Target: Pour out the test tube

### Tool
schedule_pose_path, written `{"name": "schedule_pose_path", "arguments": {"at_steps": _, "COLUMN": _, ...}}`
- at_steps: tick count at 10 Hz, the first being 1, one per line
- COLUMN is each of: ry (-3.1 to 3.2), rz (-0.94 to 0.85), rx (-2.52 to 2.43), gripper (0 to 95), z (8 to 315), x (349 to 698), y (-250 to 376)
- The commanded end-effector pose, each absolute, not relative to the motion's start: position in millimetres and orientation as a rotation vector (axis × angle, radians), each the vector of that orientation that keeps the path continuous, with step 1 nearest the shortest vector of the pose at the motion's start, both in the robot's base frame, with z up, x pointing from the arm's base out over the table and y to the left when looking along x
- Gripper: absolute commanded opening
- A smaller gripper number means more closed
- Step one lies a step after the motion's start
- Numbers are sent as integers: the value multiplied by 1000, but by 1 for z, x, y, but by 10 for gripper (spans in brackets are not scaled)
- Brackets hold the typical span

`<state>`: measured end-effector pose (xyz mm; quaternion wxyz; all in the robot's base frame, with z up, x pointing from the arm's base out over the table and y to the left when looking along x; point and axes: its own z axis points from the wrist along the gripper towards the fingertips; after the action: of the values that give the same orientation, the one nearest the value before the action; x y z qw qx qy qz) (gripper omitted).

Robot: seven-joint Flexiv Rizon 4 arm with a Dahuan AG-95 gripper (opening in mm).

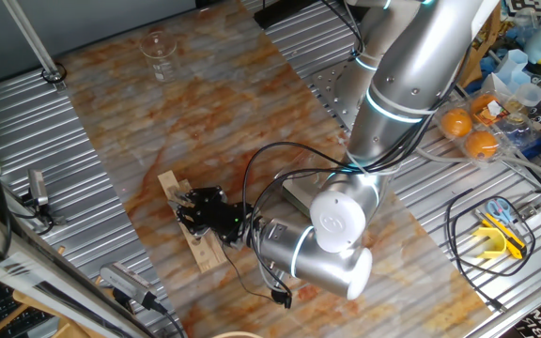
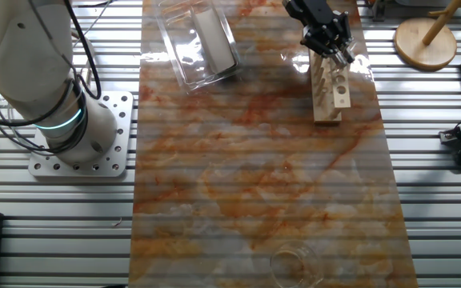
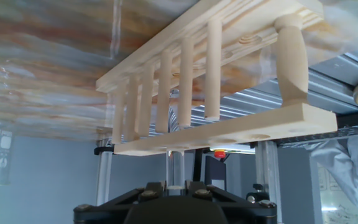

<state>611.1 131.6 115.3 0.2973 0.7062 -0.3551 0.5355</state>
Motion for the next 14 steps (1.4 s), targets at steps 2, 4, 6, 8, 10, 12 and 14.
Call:
{"name": "schedule_pose_path", "arguments": {"at_steps": 2, "ry": -914, "rz": 1398, "rx": 1885, "gripper": 0, "z": 116, "x": 611, "y": 132}}
{"name": "schedule_pose_path", "arguments": {"at_steps": 4, "ry": -910, "rz": 1397, "rx": 1883, "gripper": 0, "z": 116, "x": 611, "y": 132}}
{"name": "schedule_pose_path", "arguments": {"at_steps": 6, "ry": -916, "rz": 1402, "rx": 1875, "gripper": 0, "z": 116, "x": 611, "y": 132}}
{"name": "schedule_pose_path", "arguments": {"at_steps": 8, "ry": -921, "rz": 1405, "rx": 1874, "gripper": 0, "z": 116, "x": 611, "y": 132}}
{"name": "schedule_pose_path", "arguments": {"at_steps": 10, "ry": -914, "rz": 1400, "rx": 1876, "gripper": 0, "z": 116, "x": 611, "y": 132}}
{"name": "schedule_pose_path", "arguments": {"at_steps": 12, "ry": -901, "rz": 1391, "rx": 1881, "gripper": 0, "z": 118, "x": 610, "y": 132}}
{"name": "schedule_pose_path", "arguments": {"at_steps": 14, "ry": -914, "rz": 1395, "rx": 1885, "gripper": 0, "z": 131, "x": 608, "y": 135}}
